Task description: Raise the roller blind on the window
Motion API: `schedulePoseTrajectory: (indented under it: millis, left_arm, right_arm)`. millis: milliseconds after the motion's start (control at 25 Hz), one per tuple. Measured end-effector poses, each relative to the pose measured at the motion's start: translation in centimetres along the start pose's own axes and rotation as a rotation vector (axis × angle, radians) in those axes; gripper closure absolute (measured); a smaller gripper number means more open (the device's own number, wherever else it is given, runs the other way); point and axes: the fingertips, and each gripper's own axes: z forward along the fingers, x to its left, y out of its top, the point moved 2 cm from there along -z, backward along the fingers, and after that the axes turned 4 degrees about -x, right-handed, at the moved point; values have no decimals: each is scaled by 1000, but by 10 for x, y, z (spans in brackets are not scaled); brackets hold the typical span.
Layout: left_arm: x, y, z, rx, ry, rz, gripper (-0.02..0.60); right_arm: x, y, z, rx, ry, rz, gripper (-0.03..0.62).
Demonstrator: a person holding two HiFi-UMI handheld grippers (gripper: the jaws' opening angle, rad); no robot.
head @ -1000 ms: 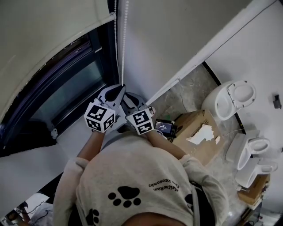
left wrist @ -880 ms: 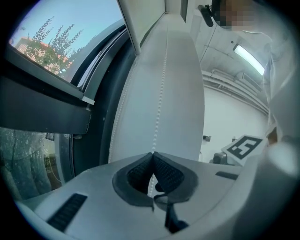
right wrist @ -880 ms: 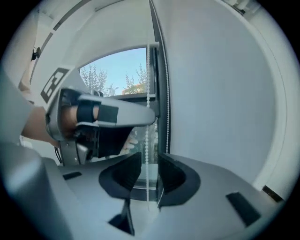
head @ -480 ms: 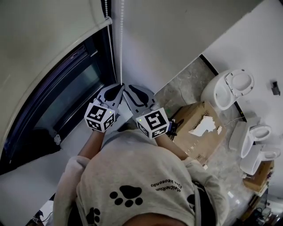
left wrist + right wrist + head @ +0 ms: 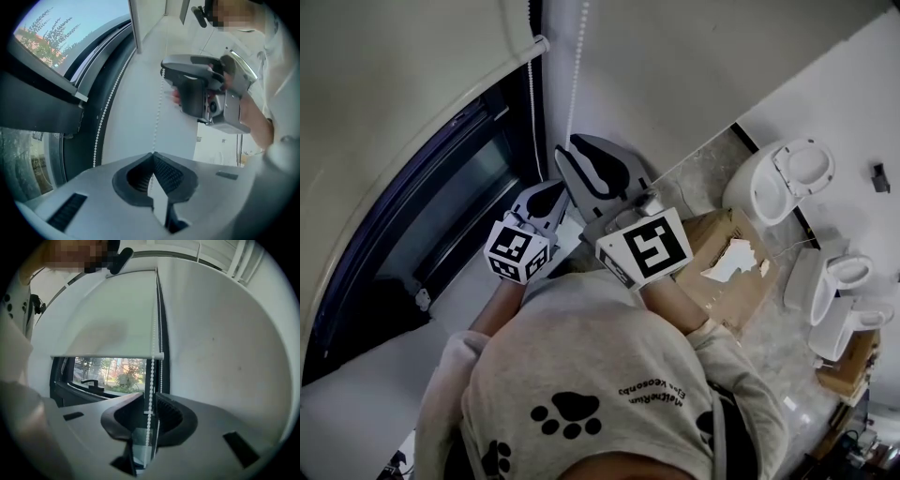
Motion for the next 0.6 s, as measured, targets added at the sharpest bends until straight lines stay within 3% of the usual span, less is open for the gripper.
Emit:
schedulePoseTrajectory:
  millis: [240,600]
  left_arm:
    - [3,1,-1,-3,-2,0,572]
    - [7,-5,-2,-13,8,17,572]
  right_arm:
    - [-5,31,13,-8,-11,-9,546]
    - [-4,28,18,2,-18,-5,583]
